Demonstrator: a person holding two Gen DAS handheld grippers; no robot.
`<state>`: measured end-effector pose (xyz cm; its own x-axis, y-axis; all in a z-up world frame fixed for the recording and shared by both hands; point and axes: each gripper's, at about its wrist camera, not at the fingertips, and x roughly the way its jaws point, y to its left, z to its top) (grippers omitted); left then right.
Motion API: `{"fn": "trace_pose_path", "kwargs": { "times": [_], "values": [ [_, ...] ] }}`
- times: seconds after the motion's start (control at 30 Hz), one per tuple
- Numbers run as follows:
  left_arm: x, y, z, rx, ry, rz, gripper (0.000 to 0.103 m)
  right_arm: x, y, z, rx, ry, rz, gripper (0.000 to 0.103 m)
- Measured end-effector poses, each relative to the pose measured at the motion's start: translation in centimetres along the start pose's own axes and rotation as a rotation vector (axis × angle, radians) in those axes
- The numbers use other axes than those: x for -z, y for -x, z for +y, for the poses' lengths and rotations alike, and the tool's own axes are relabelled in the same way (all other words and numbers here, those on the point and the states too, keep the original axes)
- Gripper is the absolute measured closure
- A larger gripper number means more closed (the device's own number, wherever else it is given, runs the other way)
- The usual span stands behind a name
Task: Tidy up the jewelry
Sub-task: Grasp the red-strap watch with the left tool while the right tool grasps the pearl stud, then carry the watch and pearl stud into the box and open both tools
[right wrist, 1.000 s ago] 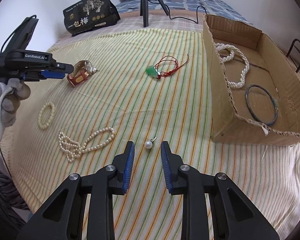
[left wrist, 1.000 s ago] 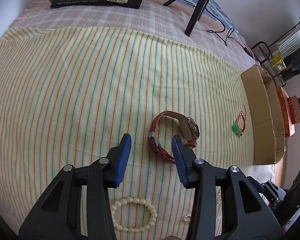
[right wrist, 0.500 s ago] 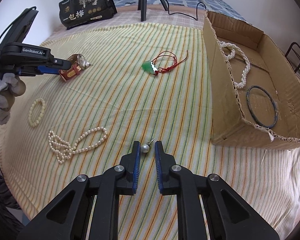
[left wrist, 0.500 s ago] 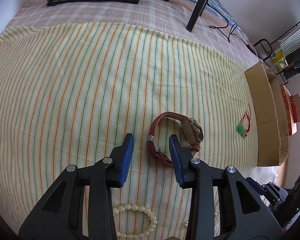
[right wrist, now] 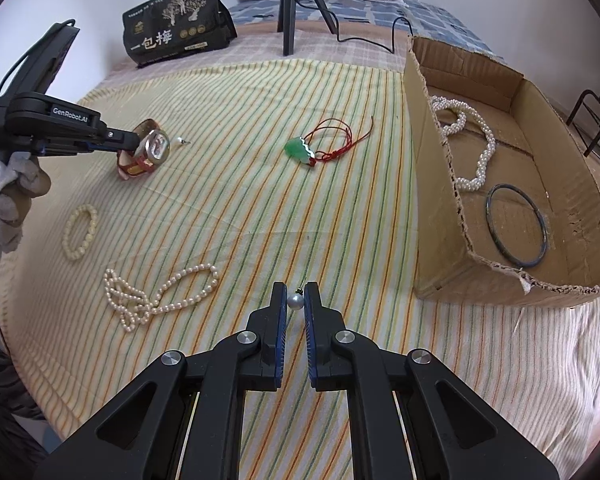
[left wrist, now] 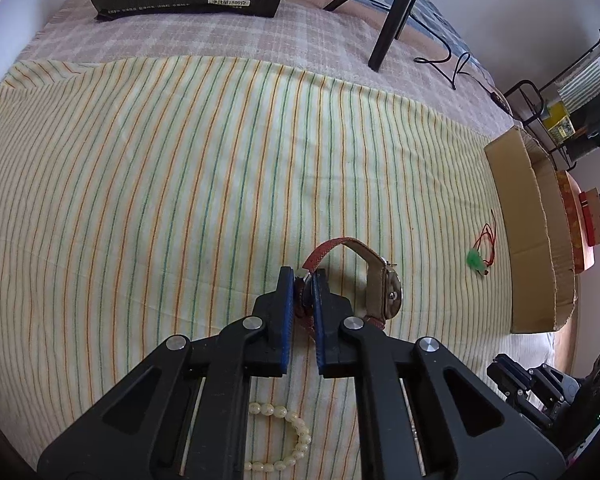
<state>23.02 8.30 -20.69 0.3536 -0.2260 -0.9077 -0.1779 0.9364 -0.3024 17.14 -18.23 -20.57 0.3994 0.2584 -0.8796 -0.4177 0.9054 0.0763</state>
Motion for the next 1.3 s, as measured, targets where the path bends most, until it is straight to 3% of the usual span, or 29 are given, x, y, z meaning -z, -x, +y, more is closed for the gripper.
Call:
{"fn": "trace_pose_path", "kwargs": {
  "times": [0.43, 0.77, 1.3],
  "values": [
    [-0.2, 2.3, -0.9, 0.035, -0.005, -0.051, 0.096, -0.1, 1.8, 0.2, -0.013, 0.001, -0.043, 0.096],
    [-0.6, 4.8, -4.0, 0.101, -0.049, -0.103, 0.096, -1.5, 4.6, -0.1, -0.026, -0.008, -0.124, 0.096],
    [-0.1, 5.3, -11.1, 0.202, -0.134, -0.110, 0.096, -3.8, 9.1, -6.8, 0.047, -0.128, -0.249, 0.096]
  ]
}}
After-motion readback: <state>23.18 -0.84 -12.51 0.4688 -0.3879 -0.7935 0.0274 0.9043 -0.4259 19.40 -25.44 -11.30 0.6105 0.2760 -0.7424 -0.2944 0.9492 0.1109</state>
